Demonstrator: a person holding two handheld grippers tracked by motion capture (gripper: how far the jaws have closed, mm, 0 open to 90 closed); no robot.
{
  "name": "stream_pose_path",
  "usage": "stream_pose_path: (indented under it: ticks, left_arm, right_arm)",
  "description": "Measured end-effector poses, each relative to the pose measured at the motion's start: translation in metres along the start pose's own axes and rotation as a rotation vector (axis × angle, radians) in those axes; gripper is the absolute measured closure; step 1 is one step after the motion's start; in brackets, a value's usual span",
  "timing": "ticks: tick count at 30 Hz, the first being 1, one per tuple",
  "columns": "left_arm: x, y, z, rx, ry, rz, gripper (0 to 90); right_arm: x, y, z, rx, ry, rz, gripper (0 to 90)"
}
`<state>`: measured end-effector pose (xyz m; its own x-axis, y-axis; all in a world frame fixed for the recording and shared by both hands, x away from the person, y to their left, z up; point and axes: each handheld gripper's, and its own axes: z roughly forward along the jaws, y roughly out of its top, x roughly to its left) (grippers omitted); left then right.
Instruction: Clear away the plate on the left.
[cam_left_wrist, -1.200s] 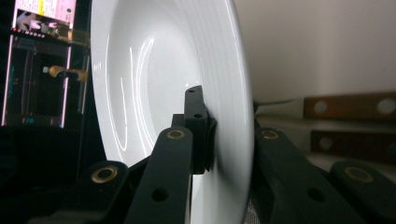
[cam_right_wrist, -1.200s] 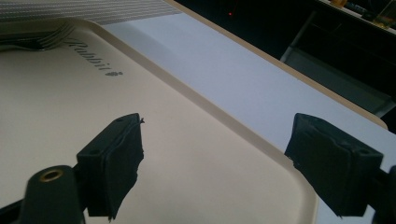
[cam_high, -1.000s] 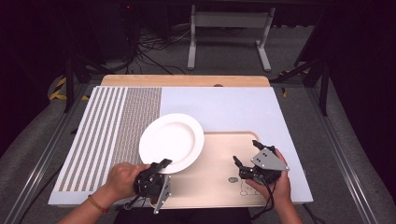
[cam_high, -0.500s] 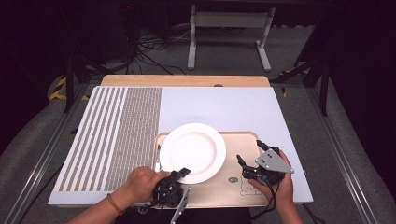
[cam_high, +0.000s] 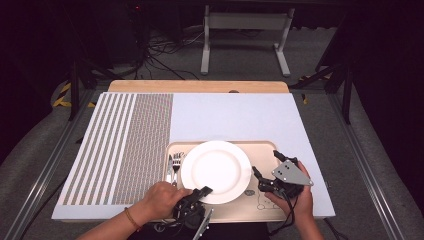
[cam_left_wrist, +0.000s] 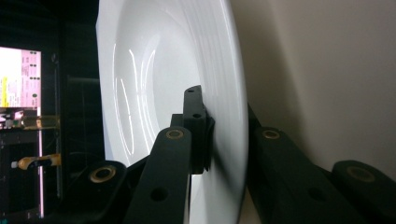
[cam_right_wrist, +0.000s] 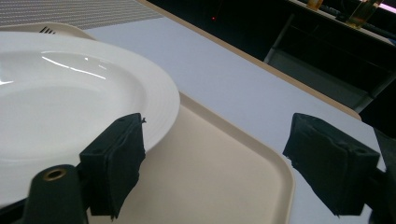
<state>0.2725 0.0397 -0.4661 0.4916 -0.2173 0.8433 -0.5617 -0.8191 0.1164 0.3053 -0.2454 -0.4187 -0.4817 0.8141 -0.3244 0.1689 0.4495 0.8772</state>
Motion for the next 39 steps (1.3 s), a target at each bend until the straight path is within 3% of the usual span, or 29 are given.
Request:
stream_pose_path:
  ticks: [1, 3, 5, 7, 10, 11, 14, 16, 18, 19, 22, 24, 25, 26, 27, 28, 29, 32, 33, 34, 35, 36, 39]
  left_arm:
    - [-0.003, 0.0, 0.001, 0.005, -0.02, -0.036, 81.9]
    - [-0.003, 0.002, 0.003, 0.005, -0.005, -0.001, 81.8]
    - [-0.006, 0.001, 0.004, 0.004, -0.014, -0.042, 81.8]
    - [-0.002, 0.003, 0.006, -0.011, -0.007, 0.017, 81.8]
    - [-0.005, 0.002, 0.006, -0.018, 0.003, -0.002, 81.5]
    - [-0.007, 0.0, 0.006, -0.018, -0.012, -0.024, 81.5]
    - [-0.005, 0.001, 0.006, -0.038, -0.007, 0.02, 80.9]
    - [-0.005, 0.0, 0.005, -0.048, -0.013, 0.012, 80.9]
    - [-0.008, -0.001, 0.004, -0.029, -0.024, -0.035, 80.8]
    - [-0.005, -0.001, 0.004, -0.048, -0.014, 0.004, 80.7]
    - [-0.008, -0.004, 0.003, -0.047, -0.037, -0.057, 80.3]
    - [-0.006, -0.004, 0.002, -0.063, -0.027, -0.027, 80.0]
    - [-0.006, -0.005, 0.001, -0.063, -0.027, -0.035, 79.8]
    - [-0.008, -0.006, 0.001, -0.058, -0.043, -0.072, 79.7]
    - [-0.008, -0.006, 0.001, -0.059, -0.044, -0.069, 79.6]
    - [-0.006, -0.006, 0.0, -0.066, -0.034, -0.037, 79.6]
    - [-0.008, -0.007, -0.001, -0.054, -0.049, -0.07, 79.6]
    - [-0.008, -0.008, -0.001, -0.064, -0.053, -0.076, 79.2]
    - [-0.006, -0.008, 0.0, -0.075, -0.046, -0.061, 79.0]
    - [-0.007, -0.009, -0.001, -0.074, -0.059, -0.088, 78.6]
    - [-0.005, -0.01, -0.001, -0.083, -0.058, -0.075, 78.0]
    - [-0.006, -0.011, -0.003, -0.076, -0.07, -0.108, 76.5]
    - [-0.005, -0.012, -0.005, -0.076, -0.068, -0.116, 72.3]
  right_arm:
    - [0.0, 0.0, 0.0, 0.0, 0.0, 0.0, 19.6]
    - [0.0, 0.0, 0.0, 0.0, 0.001, -0.004, 19.6]
    - [0.001, 0.0, 0.0, -0.001, 0.003, -0.005, 19.6]
    - [0.002, 0.0, 0.0, 0.001, 0.005, -0.008, 19.6]
    - [0.002, 0.0, 0.001, 0.001, 0.007, -0.01, 19.6]
    - [0.002, 0.0, 0.001, 0.001, 0.007, -0.01, 19.6]
    - [0.002, 0.0, 0.001, 0.002, 0.009, -0.008, 19.6]
    - [0.003, 0.0, 0.002, 0.006, 0.01, -0.01, 19.7]
    - [0.003, 0.0, 0.002, 0.009, 0.014, -0.013, 19.7]
    - [0.004, 0.0, 0.003, 0.008, 0.014, -0.013, 19.7]
    - [0.004, 0.001, 0.003, 0.008, 0.018, -0.015, 19.7]
    - [0.004, 0.001, 0.003, 0.006, 0.017, -0.012, 19.7]
    - [0.004, 0.001, 0.004, 0.006, 0.018, -0.015, 19.7]
    - [0.004, 0.001, 0.004, 0.008, 0.018, -0.018, 19.7]
    - [0.004, 0.001, 0.004, 0.008, 0.019, -0.019, 19.7]
    - [0.004, 0.001, 0.004, 0.008, 0.022, -0.018, 19.7]
    - [0.005, 0.001, 0.004, 0.007, 0.022, -0.02, 19.7]
    - [0.005, 0.001, 0.005, 0.009, 0.027, -0.024, 19.7]
    - [0.005, 0.001, 0.005, 0.01, 0.027, -0.024, 19.7]
    - [0.005, 0.001, 0.005, 0.012, 0.028, -0.023, 19.7]
    - [0.005, 0.001, 0.005, 0.01, 0.028, -0.023, 19.7]
    - [0.005, 0.002, 0.005, 0.01, 0.029, -0.025, 19.7]
    - [0.005, 0.002, 0.005, 0.01, 0.031, -0.025, 19.7]
